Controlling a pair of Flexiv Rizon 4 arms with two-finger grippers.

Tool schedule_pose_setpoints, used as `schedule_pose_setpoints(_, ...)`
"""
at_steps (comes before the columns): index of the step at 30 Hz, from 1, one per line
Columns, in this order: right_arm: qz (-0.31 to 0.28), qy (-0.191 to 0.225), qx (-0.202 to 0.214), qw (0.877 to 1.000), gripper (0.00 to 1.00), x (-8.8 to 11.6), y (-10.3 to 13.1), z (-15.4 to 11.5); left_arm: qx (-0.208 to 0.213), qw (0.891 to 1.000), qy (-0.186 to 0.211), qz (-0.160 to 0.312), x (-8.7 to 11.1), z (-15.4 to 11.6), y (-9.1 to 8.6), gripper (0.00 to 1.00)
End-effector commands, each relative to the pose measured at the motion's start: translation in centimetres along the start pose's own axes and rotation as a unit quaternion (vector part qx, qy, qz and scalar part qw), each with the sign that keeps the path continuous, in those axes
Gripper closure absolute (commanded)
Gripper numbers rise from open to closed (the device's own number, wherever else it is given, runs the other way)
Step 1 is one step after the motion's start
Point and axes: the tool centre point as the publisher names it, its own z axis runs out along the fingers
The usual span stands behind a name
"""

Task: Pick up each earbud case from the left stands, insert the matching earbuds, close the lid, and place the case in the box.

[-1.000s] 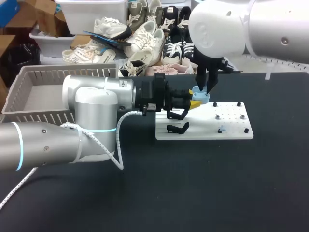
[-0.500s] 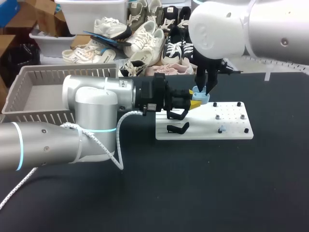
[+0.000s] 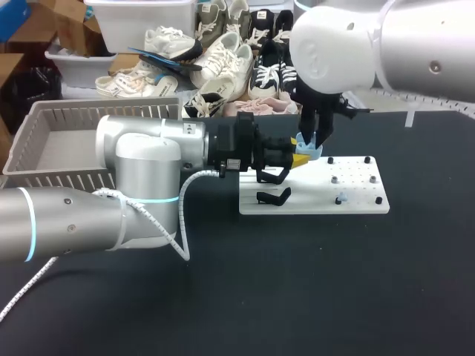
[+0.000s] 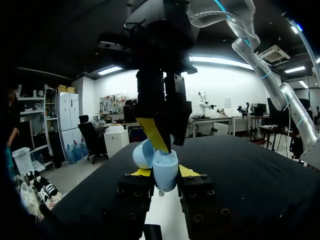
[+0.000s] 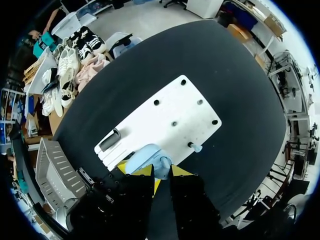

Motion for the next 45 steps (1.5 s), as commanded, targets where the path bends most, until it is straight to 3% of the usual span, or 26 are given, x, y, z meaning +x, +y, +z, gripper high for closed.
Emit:
schedule_pose_setpoints(1, 0.0, 0.001, 0.001, 1.0, 1.0, 0.1, 0.0, 0.2, -0.001, 1.0, -0.001, 0.001, 0.0, 0.0, 0.0, 1.0)
schedule_pose_setpoints(8, -0.001, 0.002, 0.0, 1.0, 0.99, 0.3, -0.1, 0.3, -0.001, 1.0, -0.001, 0.001, 0.0, 0.0, 0.0, 1.0)
schedule_pose_setpoints(12, -0.002, 0.002, -0.002, 1.0, 0.66, 0.4, -0.2, 0.3, -0.001, 1.0, -0.001, 0.001, 0.0, 0.0, 0.0, 1.0)
schedule_pose_setpoints(14, -0.002, 0.001, -0.003, 1.0, 0.65, 0.6, -0.3, 0.2, -0.001, 1.0, -0.001, 0.001, 0.0, 0.0, 0.0, 1.0)
schedule_pose_setpoints(16, -0.003, -0.001, -0.004, 1.0, 0.72, 0.7, -0.4, 0.1, -0.001, 1.0, -0.001, 0.001, 0.0, 0.0, 0.0, 1.0)
schedule_pose_setpoints(18, -0.005, -0.003, -0.007, 1.0, 0.72, 0.9, -0.5, -0.1, -0.001, 1.0, -0.001, 0.001, 0.0, 0.0, 0.0, 1.0)
schedule_pose_setpoints(29, -0.009, -0.018, -0.01, 1.0, 0.54, 1.4, -1.0, -0.7, -0.001, 1.0, -0.001, 0.001, 0.0, 0.0, 0.0, 1.0)
schedule_pose_setpoints(31, -0.007, -0.015, -0.011, 1.0, 0.31, 1.3, -1.0, -0.6, -0.001, 1.0, -0.001, 0.001, 0.0, 0.0, 0.0, 1.0)
schedule_pose_setpoints(33, -0.006, -0.015, -0.011, 1.0, 0.23, 1.3, -1.0, -0.6, -0.001, 1.0, -0.001, 0.001, 0.0, 0.0, 0.0, 1.0)
schedule_pose_setpoints(45, -0.013, -0.008, -0.033, 0.999, 0.2, 2.9, -2.0, -0.8, -0.001, 1.0, -0.001, 0.001, 0.0, 0.0, 0.0, 1.0)
